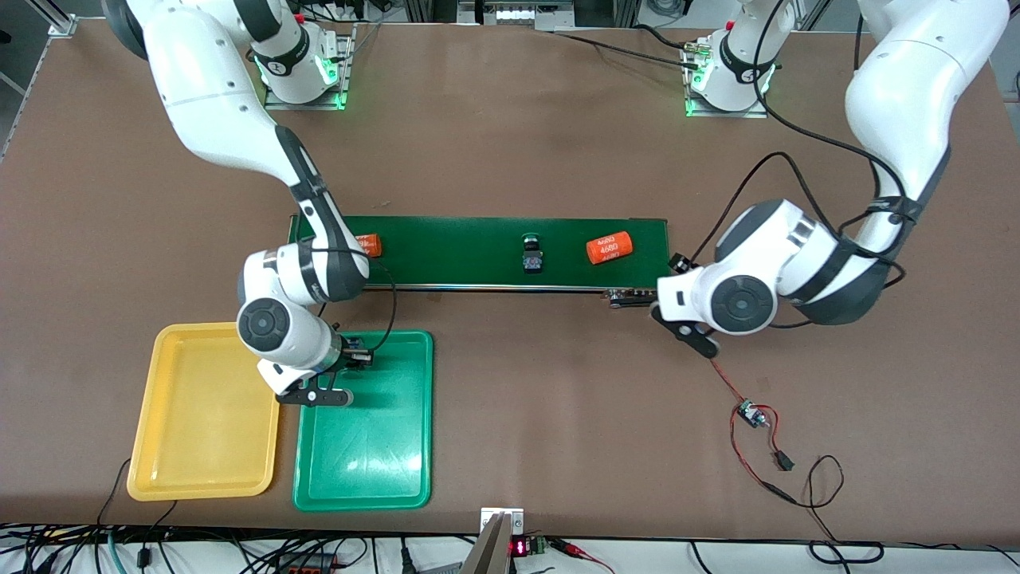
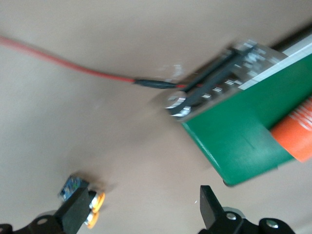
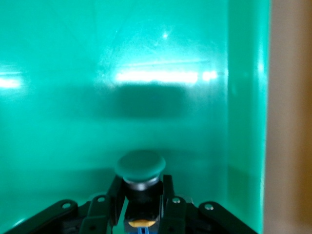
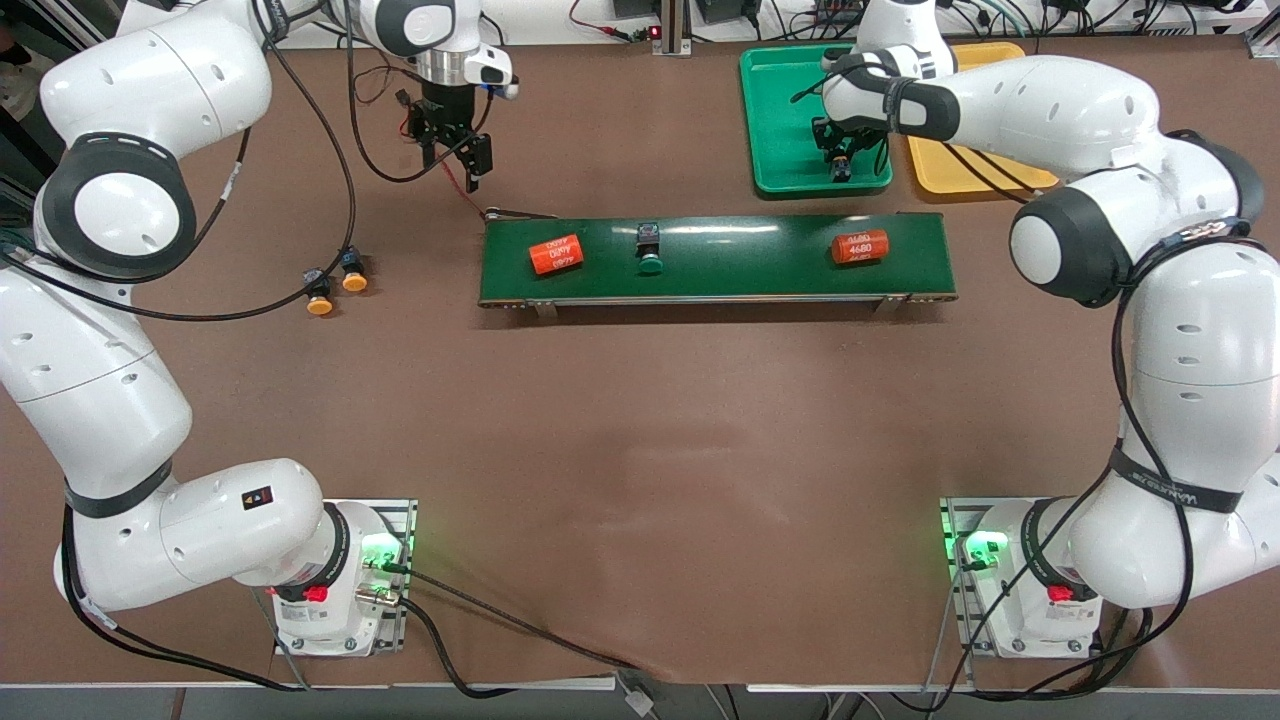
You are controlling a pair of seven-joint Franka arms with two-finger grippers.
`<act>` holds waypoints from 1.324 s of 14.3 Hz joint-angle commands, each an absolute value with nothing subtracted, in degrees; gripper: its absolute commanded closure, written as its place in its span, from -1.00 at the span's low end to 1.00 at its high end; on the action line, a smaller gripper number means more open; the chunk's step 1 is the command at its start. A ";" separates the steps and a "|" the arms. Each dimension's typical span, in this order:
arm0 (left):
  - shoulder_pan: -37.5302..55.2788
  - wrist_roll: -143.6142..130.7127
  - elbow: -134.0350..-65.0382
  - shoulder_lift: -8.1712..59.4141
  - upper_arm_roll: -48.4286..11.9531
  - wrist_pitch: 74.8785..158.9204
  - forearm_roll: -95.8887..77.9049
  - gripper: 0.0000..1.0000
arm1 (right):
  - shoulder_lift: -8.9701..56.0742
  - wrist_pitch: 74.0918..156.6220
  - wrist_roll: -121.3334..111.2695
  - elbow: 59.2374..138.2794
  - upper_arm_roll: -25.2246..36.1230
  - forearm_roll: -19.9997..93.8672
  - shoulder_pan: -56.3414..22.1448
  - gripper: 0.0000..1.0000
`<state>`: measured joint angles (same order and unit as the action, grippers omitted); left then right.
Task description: Sort buttons by color to trays
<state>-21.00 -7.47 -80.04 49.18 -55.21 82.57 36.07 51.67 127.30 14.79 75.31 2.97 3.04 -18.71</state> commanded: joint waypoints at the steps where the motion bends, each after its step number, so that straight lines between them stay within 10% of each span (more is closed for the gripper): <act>1: -22.41 -14.84 -79.45 47.29 -55.28 81.47 36.90 -1.00 | 53.71 126.48 9.68 71.98 2.55 2.37 -17.06 0.58; 2: -23.46 -15.29 -78.84 47.29 -55.37 81.47 37.18 -1.00 | 52.57 125.43 9.58 71.90 2.64 2.55 -17.05 -0.98; 5: -24.71 -14.94 -75.50 44.59 -51.10 83.66 35.77 -1.00 | 46.78 118.59 10.19 70.84 2.46 2.72 -17.66 -1.00; 8: -16.72 -14.50 -78.73 36.85 -31.53 86.91 25.63 -1.00 | 42.03 115.32 17.19 71.45 1.59 3.08 -18.10 -1.00; 19: -14.68 -14.77 -117.58 21.88 -10.20 124.07 7.14 -1.00 | 38.14 103.62 49.37 74.18 0.62 2.72 -41.55 -1.00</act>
<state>-15.82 -14.54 -111.23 24.47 -12.38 118.19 11.18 39.36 103.37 44.24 71.83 0.01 3.13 -38.37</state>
